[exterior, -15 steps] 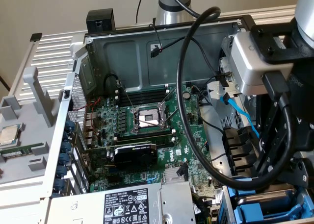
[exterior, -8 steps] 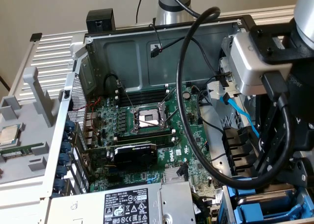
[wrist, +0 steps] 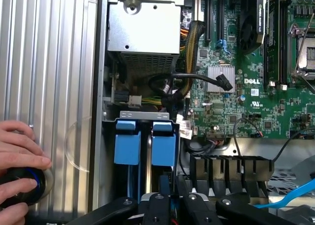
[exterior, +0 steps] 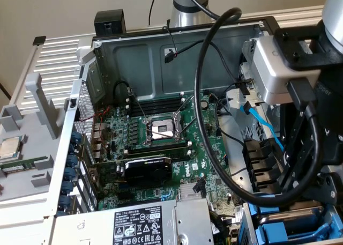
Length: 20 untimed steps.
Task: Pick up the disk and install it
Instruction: 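Insert the second disk wire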
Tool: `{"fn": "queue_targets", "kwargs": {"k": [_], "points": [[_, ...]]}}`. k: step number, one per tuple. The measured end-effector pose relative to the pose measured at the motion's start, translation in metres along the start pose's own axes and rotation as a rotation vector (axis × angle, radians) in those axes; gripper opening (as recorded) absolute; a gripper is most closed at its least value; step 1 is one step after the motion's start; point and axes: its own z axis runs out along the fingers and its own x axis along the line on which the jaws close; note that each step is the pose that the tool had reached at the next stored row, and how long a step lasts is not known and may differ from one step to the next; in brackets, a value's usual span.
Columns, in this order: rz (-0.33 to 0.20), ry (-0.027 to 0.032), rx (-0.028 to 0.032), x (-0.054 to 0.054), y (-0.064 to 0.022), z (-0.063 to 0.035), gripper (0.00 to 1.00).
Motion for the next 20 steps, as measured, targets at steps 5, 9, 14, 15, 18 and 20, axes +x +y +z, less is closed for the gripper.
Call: {"fn": "queue_targets", "kwargs": {"k": [5,9,14,15,18,20], "points": [[0.000,-0.0001,0.0000,0.0000,-0.0001,0.0010,0.16],[0.000,0.0001,0.0000,0.0001,-0.0002,0.0022,0.16],[0.000,0.0000,0.0000,0.0001,-0.0002,0.0024,0.16],[0.000,0.0000,0.0000,0.0001,-0.0002,0.0024,0.16],[0.000,0.0000,0.0000,0.0001,-0.0002,0.0024,0.16],[0.000,-0.0003,0.0001,0.0001,0.0005,0.0025,0.16]]}}
